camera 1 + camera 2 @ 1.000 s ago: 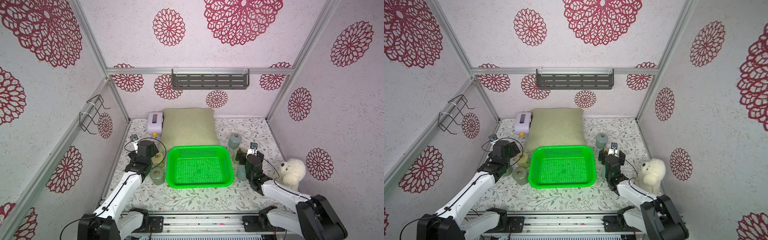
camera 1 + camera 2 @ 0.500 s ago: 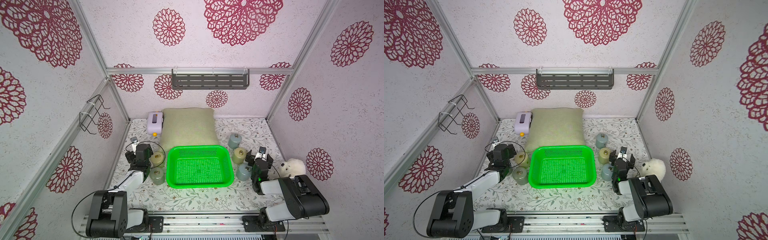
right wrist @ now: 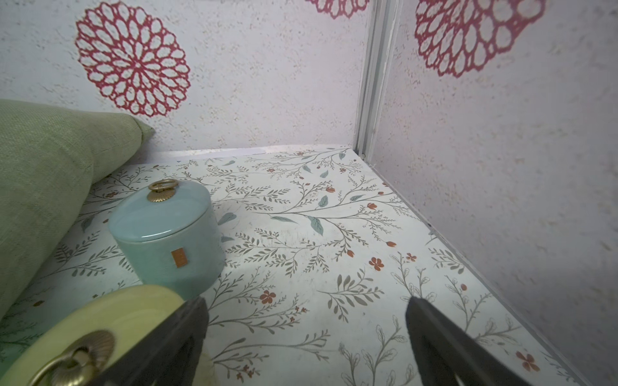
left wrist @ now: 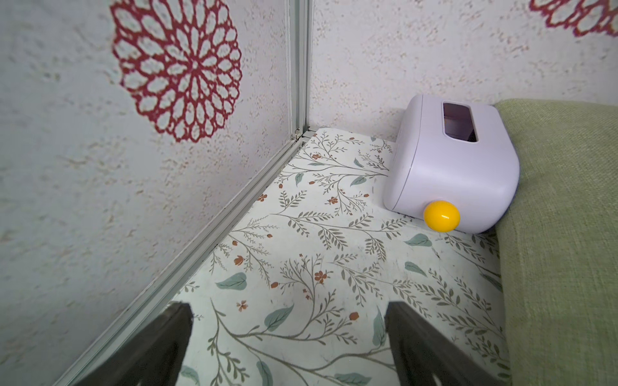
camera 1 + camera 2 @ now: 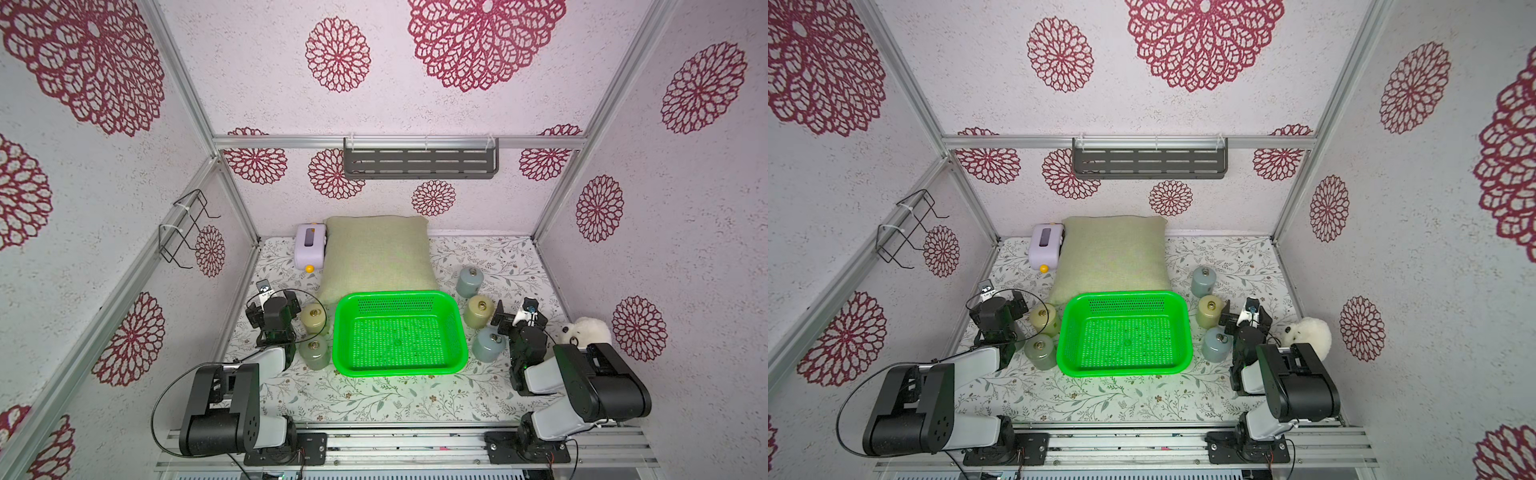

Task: Take the tea canister out of the basket
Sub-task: Reset both arms

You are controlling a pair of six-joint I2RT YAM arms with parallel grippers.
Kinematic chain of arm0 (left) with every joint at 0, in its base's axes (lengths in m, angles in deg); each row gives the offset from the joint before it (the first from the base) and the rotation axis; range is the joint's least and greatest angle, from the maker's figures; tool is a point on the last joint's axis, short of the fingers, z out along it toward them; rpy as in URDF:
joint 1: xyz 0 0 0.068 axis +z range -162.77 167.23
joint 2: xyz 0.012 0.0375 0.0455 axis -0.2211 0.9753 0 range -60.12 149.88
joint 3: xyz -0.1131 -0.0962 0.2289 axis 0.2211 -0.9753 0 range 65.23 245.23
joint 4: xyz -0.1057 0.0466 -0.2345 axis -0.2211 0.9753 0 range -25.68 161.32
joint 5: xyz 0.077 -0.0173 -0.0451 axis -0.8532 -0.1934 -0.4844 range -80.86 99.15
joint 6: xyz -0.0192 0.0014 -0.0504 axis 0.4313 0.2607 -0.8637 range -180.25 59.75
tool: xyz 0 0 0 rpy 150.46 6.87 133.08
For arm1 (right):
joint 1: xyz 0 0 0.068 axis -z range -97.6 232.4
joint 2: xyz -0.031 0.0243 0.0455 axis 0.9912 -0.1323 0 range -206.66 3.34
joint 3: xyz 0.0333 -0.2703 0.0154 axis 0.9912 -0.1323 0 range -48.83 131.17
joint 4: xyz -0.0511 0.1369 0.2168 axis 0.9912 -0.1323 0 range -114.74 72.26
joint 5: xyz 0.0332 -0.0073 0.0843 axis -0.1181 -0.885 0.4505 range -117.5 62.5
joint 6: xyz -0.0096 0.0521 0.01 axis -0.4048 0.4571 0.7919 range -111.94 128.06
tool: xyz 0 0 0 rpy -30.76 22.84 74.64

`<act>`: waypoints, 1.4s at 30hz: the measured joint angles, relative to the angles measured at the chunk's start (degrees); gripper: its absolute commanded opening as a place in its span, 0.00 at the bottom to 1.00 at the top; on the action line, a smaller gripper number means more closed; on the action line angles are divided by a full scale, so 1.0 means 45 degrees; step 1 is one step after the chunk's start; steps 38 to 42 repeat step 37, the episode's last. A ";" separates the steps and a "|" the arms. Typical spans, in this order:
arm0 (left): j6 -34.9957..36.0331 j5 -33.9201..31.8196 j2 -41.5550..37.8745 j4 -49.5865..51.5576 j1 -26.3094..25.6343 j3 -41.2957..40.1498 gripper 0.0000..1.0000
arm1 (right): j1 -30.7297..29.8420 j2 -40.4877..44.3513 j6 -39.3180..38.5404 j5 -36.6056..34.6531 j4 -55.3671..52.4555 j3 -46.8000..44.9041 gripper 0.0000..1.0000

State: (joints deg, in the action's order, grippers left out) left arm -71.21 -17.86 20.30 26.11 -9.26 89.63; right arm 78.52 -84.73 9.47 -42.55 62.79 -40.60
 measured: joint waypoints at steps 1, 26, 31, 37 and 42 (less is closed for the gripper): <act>0.0000 0.0223 0.0073 -0.0330 0.0136 -0.0117 0.97 | 0.0000 0.0000 0.0015 0.0053 0.0058 -0.0010 0.99; 0.0301 0.2123 0.1778 -0.2846 0.0607 -0.0291 0.97 | -0.0005 0.0000 0.0024 0.0053 0.0384 -0.0039 0.99; 0.0301 0.2118 0.1778 -0.2846 0.0607 -0.0296 0.97 | -0.0005 0.0000 0.0019 0.0053 0.0413 -0.0053 0.99; 0.0311 0.2118 0.1778 -0.2846 0.0607 -0.0296 0.97 | -0.0005 0.0000 0.0019 0.0058 0.0418 -0.0053 0.99; 0.0311 0.2118 0.1778 -0.2846 0.0607 -0.0296 0.97 | -0.0005 0.0000 0.0019 0.0058 0.0418 -0.0053 0.99</act>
